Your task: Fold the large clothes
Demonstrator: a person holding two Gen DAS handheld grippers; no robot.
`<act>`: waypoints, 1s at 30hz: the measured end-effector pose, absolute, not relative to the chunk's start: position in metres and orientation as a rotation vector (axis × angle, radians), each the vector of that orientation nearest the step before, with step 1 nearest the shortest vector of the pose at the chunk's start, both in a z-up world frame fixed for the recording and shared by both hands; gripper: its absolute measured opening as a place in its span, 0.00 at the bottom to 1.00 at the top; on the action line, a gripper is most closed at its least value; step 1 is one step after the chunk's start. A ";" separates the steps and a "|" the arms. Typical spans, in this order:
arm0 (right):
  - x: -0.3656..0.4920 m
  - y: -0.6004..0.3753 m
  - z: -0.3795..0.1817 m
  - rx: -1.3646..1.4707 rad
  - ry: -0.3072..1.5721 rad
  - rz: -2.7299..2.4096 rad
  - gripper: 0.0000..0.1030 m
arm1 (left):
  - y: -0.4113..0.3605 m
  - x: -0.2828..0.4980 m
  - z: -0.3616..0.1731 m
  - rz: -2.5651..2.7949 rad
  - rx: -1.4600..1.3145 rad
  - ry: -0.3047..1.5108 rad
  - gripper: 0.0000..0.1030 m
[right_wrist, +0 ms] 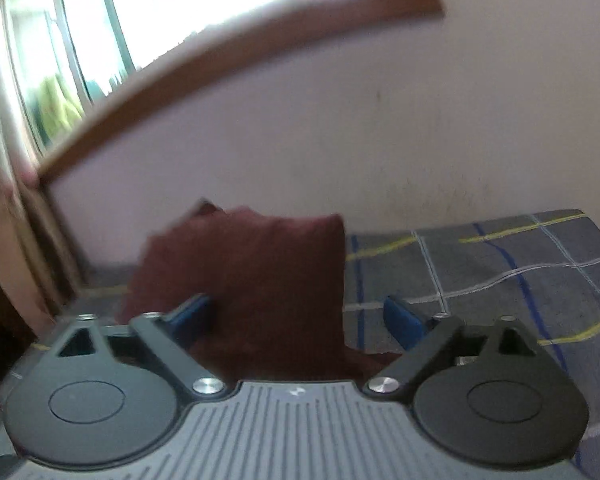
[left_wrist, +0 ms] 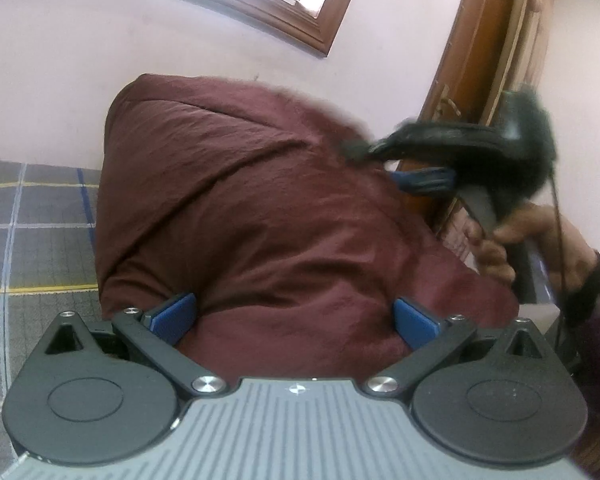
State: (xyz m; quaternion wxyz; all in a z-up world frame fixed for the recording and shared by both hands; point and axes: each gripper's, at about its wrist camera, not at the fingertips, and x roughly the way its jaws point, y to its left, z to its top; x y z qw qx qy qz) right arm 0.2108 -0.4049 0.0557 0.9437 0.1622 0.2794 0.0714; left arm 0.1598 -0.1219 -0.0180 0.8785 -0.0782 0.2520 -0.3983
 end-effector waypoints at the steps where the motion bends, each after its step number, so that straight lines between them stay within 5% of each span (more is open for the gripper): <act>1: 0.219 -0.403 0.050 0.363 0.612 0.197 0.31 | -0.121 0.161 -0.018 -0.829 -0.167 0.529 1.00; 3: 0.218 -0.393 0.054 0.278 0.602 0.180 0.18 | -0.120 0.161 -0.017 -0.838 -0.180 0.534 1.00; 6: 0.170 -0.387 0.065 0.187 0.512 0.155 0.14 | -0.117 0.158 -0.018 -0.861 -0.184 0.528 1.00; 15: 0.097 -0.408 -0.017 0.369 0.494 -0.018 0.11 | -0.130 0.151 -0.015 -0.894 -0.134 0.512 1.00; 21: 0.121 -0.426 -0.059 0.567 0.493 -0.007 0.10 | -0.133 0.152 -0.018 -0.866 -0.117 0.504 1.00; 30: 0.180 -0.436 -0.074 0.500 0.510 0.162 0.09 | -0.132 0.164 -0.021 -0.852 -0.169 0.517 1.00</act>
